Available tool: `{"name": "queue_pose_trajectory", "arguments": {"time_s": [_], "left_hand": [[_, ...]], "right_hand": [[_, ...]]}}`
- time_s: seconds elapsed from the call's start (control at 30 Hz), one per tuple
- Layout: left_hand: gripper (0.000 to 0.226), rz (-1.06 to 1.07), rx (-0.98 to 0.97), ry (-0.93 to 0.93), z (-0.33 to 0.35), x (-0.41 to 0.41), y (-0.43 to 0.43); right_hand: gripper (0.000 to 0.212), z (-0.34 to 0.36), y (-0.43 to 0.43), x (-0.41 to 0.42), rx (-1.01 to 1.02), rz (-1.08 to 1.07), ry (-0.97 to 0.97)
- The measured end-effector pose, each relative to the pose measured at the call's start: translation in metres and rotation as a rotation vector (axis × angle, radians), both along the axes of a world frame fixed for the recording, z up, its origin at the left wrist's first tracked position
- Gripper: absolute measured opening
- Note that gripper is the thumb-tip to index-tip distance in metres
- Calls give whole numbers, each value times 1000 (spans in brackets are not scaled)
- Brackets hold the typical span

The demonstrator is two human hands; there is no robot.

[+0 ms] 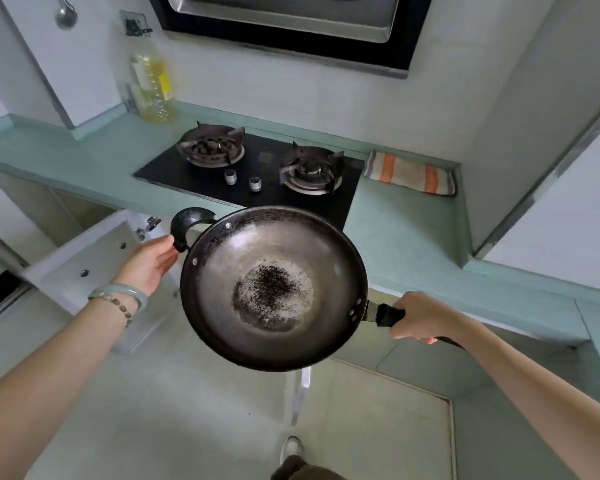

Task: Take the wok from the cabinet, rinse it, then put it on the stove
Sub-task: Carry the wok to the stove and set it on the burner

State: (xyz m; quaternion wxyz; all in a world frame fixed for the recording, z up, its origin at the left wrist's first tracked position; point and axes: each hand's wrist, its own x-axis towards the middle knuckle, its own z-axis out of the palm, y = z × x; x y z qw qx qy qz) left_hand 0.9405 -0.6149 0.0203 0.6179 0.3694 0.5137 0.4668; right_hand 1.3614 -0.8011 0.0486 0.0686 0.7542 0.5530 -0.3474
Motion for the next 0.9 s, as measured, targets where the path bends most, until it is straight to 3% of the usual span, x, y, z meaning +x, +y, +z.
{"name": "queue_pose_trajectory", "arguments": {"time_s": [0.17, 0.4, 0.63, 0.9], "left_hand": [[24, -28, -1, -15, -3, -5, 60], [41, -129, -21, 6, -11, -26, 136], [7, -300, -39, 41, 0, -39, 220], [11, -305, -25, 8, 10, -33, 296]], "right_hand": [[7, 7, 58, 3, 19, -3, -26], [8, 10, 107, -10, -6, -43, -59], [8, 11, 145, -50, 7, -178, -92], [8, 22, 183, -72, 29, -277, -133]]}}
